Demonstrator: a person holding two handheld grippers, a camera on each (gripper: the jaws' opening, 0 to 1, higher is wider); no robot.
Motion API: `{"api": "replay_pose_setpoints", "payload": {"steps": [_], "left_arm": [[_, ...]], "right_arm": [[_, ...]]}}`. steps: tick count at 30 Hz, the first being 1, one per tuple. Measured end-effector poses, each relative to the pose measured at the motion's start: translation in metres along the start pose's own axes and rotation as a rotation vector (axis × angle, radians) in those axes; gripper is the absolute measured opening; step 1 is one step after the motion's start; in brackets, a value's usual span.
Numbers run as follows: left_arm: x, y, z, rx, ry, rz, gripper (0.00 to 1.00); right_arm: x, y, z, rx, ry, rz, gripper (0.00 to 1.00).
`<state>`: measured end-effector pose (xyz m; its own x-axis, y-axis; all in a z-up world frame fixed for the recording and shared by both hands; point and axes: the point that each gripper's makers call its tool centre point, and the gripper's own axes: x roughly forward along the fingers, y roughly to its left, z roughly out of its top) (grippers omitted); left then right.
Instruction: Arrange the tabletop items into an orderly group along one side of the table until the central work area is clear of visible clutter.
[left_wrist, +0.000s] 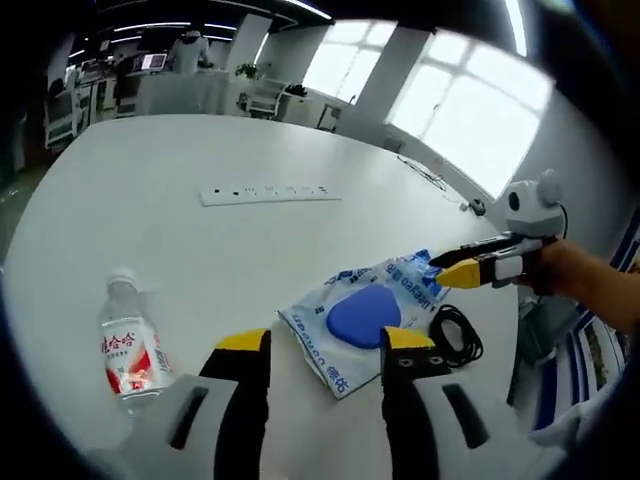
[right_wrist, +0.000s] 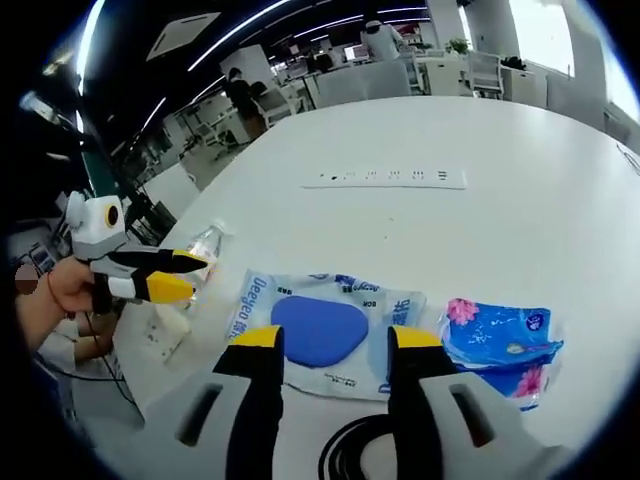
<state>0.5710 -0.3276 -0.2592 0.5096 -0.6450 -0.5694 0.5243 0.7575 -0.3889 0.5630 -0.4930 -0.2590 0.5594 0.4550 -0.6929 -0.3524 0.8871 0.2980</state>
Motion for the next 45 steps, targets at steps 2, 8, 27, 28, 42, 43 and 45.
{"api": "replay_pose_setpoints", "payload": {"steps": [2, 8, 27, 28, 42, 43, 45], "left_arm": [[-0.004, -0.001, 0.001, 0.002, -0.003, -0.002, 0.46], [-0.022, -0.004, 0.003, 0.034, -0.022, -0.001, 0.51], [-0.09, -0.004, 0.009, 0.051, -0.106, 0.044, 0.55], [-0.093, -0.004, 0.009, 0.05, -0.11, 0.046, 0.55], [-0.14, 0.002, 0.001, 0.023, -0.173, 0.081, 0.56], [-0.143, 0.003, 0.0, 0.019, -0.176, 0.085, 0.56], [-0.149, 0.005, -0.002, 0.009, -0.183, 0.091, 0.56]], "right_arm": [[-0.002, 0.002, 0.001, -0.003, -0.002, 0.007, 0.42], [-0.008, 0.015, 0.0, -0.027, 0.005, 0.05, 0.46], [-0.034, 0.045, 0.007, -0.058, -0.034, 0.154, 0.47], [-0.035, 0.047, 0.007, -0.056, -0.036, 0.159, 0.47], [-0.042, 0.076, 0.012, -0.02, -0.035, 0.265, 0.47], [-0.041, 0.079, 0.012, -0.022, -0.03, 0.273, 0.47], [-0.039, 0.085, 0.014, -0.025, -0.027, 0.289, 0.47]]}}
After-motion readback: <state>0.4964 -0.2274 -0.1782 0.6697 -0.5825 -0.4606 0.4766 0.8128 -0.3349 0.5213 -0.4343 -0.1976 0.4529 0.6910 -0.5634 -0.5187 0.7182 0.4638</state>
